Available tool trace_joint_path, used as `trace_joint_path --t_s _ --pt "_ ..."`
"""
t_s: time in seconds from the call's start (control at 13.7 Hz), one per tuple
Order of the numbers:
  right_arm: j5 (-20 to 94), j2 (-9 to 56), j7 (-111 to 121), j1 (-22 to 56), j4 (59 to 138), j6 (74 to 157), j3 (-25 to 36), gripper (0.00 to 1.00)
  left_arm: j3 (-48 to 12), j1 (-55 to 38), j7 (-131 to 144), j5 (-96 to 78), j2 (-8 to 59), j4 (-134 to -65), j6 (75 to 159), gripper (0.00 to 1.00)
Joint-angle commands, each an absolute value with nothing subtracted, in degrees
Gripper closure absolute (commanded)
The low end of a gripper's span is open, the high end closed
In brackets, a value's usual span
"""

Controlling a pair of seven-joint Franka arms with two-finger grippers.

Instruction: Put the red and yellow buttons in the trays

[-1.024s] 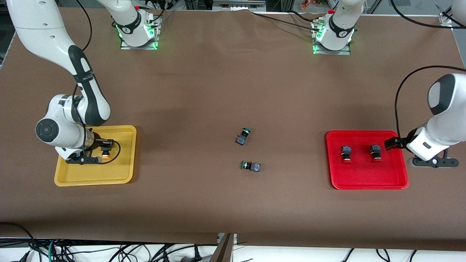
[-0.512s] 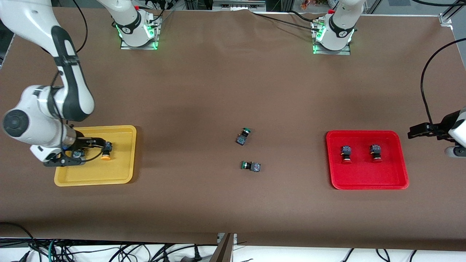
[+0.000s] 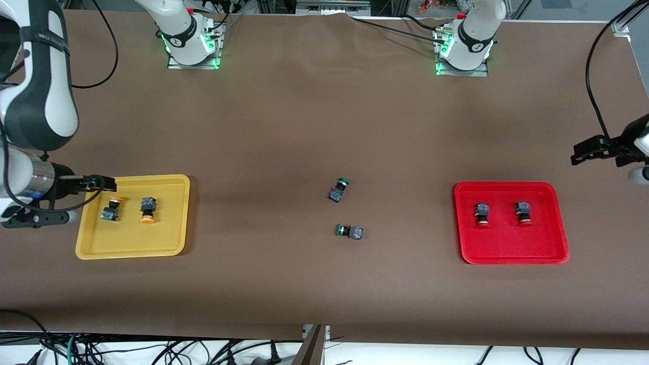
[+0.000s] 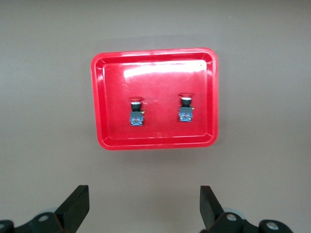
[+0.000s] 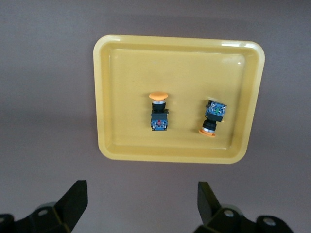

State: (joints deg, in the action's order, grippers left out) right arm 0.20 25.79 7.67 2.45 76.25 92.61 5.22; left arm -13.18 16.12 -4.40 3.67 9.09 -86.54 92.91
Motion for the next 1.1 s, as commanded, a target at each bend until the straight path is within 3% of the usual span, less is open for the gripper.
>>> trace_joint_path --t_s 0.0,0.22,0.37,0.59,1.02 --pt "0.9 25.2 7.9 2.2 71.9 87.7 4.8 0.00 -2.1 5.3 -5.5 1.1 4.2 -91.1 93.3 0.00" --pt "0.3 21.8 7.7 2.4 71.7 86.7 5.1 0.00 4.2 -2.8 -4.1 1.1 2.8 -91.1 92.5 0.00" --pt "0.1 21.6 7.7 2.5 71.5 81.7 5.0 0.00 4.1 -2.9 -4.0 -1.0 2.7 -90.0 91.0 0.00" --pt "0.4 17.9 7.9 2.5 72.2 81.4 4.5 0.00 4.0 -3.1 -4.0 -1.3 3.2 -88.2 90.9 0.00" --pt "0.4 4.0 7.9 2.2 81.7 82.4 3.1 0.00 4.7 -4.1 -4.2 -2.4 3.7 -87.5 90.8 0.00"
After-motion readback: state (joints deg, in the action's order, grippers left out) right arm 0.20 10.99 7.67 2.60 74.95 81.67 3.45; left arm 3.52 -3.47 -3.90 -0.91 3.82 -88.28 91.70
